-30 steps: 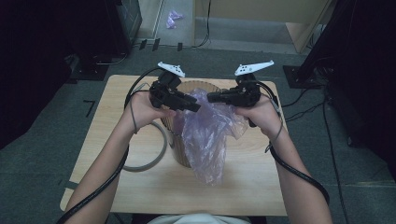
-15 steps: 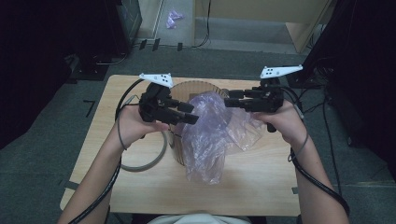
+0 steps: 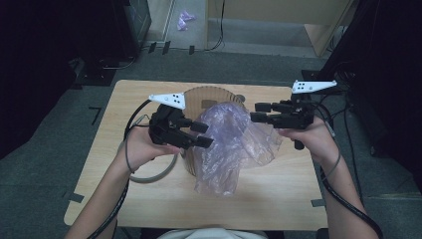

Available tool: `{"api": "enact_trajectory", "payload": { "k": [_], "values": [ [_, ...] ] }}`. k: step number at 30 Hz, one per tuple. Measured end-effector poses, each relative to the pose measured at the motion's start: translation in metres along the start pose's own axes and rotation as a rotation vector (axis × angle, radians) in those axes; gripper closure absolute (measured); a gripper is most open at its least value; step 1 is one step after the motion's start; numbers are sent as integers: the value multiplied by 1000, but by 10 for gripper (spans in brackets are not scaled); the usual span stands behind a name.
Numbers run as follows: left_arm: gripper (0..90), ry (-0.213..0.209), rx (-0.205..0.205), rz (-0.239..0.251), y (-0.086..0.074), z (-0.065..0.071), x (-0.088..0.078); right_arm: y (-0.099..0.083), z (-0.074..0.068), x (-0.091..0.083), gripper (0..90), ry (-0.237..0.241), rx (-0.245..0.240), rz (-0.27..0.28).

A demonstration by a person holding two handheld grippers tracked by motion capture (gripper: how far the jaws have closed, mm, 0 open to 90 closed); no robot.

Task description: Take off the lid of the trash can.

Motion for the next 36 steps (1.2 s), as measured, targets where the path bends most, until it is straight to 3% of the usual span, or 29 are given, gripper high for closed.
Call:
{"api": "enact_trajectory", "payload": {
  "k": [5,9,14,18,22,25,28,31,36],
  "values": [
    [471,23,39,-18,-2,3,1,5,-3,-6,492,3,-23,14],
    [441,25,8,3,-3,7,-8,11,-3,-18,527,-5,-28,29],
    [405,24,19,-3,-8,12,-7,20,-14,-32,595,25,-55,39],
    [408,33,16,-26,-14,10,3,16,-30,-21,579,83,-95,5],
    [496,32,8,-35,-17,8,7,3,-37,-2,543,103,-141,-52],
    [603,8,24,-28,-16,11,6,-3,-38,7,541,113,-145,-78],
    [678,-6,11,-25,-13,12,1,-6,-39,13,538,130,-155,-94],
    [735,-46,-24,18,-10,11,-9,-9,-42,16,530,138,-178,-104],
    [781,-25,-44,54,-4,3,-25,-8,-44,15,517,147,-191,-96]
  ]
}}
Point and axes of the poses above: each handheld gripper's, and its own axes: x roughly forward along the jaws, y roughly out of its top, z roughly to its right, the point moved 6 cm from there along x, roughly forward along the jaws, and after that the axes turned 3 degrees about x, right-handed, at the moved point
